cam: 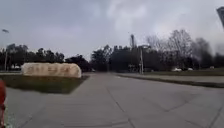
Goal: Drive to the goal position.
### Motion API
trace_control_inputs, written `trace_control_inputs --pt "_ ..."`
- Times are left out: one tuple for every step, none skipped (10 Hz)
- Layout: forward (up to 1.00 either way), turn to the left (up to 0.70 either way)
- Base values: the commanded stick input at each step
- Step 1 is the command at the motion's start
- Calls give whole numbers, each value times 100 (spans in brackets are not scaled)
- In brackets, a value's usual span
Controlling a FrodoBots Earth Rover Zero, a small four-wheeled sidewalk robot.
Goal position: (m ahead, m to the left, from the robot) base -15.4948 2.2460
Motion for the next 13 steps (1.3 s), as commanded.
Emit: trace_control_inputs --pt "81 0" --pt "85 0" --pt "85 0" --pt "85 0" --pt "85 0" --pt "85 0" --pt "85 0" --pt "85 0" --pt "85 0" --pt "85 0" --pt "85 0" --pt "85 0" --pt "85 0"
